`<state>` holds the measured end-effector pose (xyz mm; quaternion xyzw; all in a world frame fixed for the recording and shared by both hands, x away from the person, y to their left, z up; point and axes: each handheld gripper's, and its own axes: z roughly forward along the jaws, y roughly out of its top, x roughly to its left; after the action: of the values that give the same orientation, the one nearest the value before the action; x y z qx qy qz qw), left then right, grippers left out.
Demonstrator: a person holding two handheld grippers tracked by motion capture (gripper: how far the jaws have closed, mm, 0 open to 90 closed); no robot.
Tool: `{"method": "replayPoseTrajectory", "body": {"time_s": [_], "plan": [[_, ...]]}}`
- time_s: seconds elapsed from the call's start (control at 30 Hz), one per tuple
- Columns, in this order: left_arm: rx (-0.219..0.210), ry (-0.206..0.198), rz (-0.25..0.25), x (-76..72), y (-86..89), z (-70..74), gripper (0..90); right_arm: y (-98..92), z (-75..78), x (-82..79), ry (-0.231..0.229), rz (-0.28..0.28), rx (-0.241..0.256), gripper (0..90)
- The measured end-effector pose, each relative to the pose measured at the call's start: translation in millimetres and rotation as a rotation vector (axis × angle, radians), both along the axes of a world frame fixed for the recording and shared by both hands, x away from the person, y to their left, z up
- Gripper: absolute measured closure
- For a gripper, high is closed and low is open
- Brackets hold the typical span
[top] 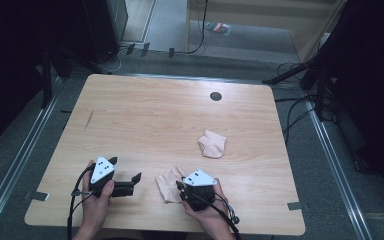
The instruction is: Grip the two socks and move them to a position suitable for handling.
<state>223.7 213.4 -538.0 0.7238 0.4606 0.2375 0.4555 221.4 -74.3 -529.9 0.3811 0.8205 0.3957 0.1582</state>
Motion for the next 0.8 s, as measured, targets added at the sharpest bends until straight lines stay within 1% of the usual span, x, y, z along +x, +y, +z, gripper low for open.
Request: {"method": "replayPoseTrajectory", "body": {"time_s": [0.03, 0.1, 0.13, 0.17, 0.2, 0.23, 0.27, 0.3, 0.33, 0.37, 0.4, 0.43, 0.5, 0.6, 0.63, 0.67, 0.7, 0.73, 0.77, 0.8], "plan": [[0.000, 0.000, 0.000, 0.1, 0.0, 0.0, 0.0, -1.4, -4.6, 3.3, 0.024, -0.013, -0.008, 67.0], [0.000, 0.000, 0.000, 0.1, -0.1, 0.0, 0.0, -1.7, -9.0, 6.2, 0.067, -0.023, -0.003, 59.4], [0.000, 0.000, 0.000, 0.1, -0.1, 0.0, 0.0, -1.7, -9.0, 6.2, 0.067, -0.023, -0.003, 59.4], [0.002, 0.001, -0.001, 0.3, 0.1, -0.1, 0.0, 0.2, -11.5, 7.3, 0.081, -0.023, -0.015, 55.1], [0.002, 0.001, -0.001, 0.3, 0.1, -0.1, 0.0, 0.2, -11.5, 7.3, 0.081, -0.023, -0.015, 55.1], [0.003, 0.001, -0.001, 0.3, 0.1, -0.2, 0.0, 1.5, -12.7, 7.4, 0.080, -0.024, -0.028, 54.2], [0.002, 0.000, -0.001, 0.4, 0.1, -0.3, 0.0, 3.3, -13.7, 6.6, 0.067, -0.026, -0.045, 55.8], [0.004, 0.002, -0.002, 0.3, 0.1, -0.1, 0.0, 3.7, -13.5, 6.0, 0.063, -0.025, -0.052, 58.2], [0.004, 0.002, -0.002, 0.3, 0.1, -0.1, 0.0, 3.7, -13.5, 6.0, 0.063, -0.025, -0.052, 58.2], [0.006, 0.002, -0.002, 0.3, 0.0, -0.3, 0.0, 4.8, -13.1, 4.2, 0.049, -0.028, -0.060, 65.7], [0.006, 0.002, -0.002, 0.3, 0.0, -0.3, 0.0, 5.2, -12.9, 3.2, 0.042, -0.028, -0.064, 69.2], [0.007, 0.002, -0.001, 0.4, -0.2, -0.4, 0.0, 5.3, -12.1, 1.9, 0.023, -0.026, -0.082, 72.6], [0.005, 0.001, 0.001, 0.6, -0.4, -0.7, 0.0, 5.5, -10.9, 0.7, 0.006, -0.022, -0.084, 76.6], [0.007, 0.000, 0.002, 0.7, -0.2, -0.7, 0.0, 5.4, -8.3, -1.0, -0.006, -0.016, -0.073, 78.7], [0.007, -0.001, 0.002, 0.8, 0.0, -0.7, 0.0, 5.4, -6.6, -1.9, -0.008, -0.013, -0.060, 79.3], [0.004, 0.001, 0.002, 0.8, -0.2, -0.9, 0.0, 5.2, -4.1, -2.8, -0.006, -0.007, -0.032, 79.4], [0.007, 0.001, 0.003, 1.1, -0.1, -1.1, 0.0, 4.8, 0.4, -3.1, 0.005, 0.015, 0.017, 79.1], [0.007, 0.001, 0.003, 1.1, -0.1, -1.1, 0.0, 4.8, 0.4, -3.1, 0.005, 0.015, 0.017, 79.1], [0.009, 0.004, 0.000, 1.3, -0.5, -1.5, 0.0, 6.7, 2.3, -3.6, 0.007, 0.025, 0.030, 75.5], [0.009, 0.004, 0.000, 1.3, -0.5, -1.5, 0.0, 6.7, 2.3, -3.6, 0.007, 0.025, 0.030, 75.5]]}}
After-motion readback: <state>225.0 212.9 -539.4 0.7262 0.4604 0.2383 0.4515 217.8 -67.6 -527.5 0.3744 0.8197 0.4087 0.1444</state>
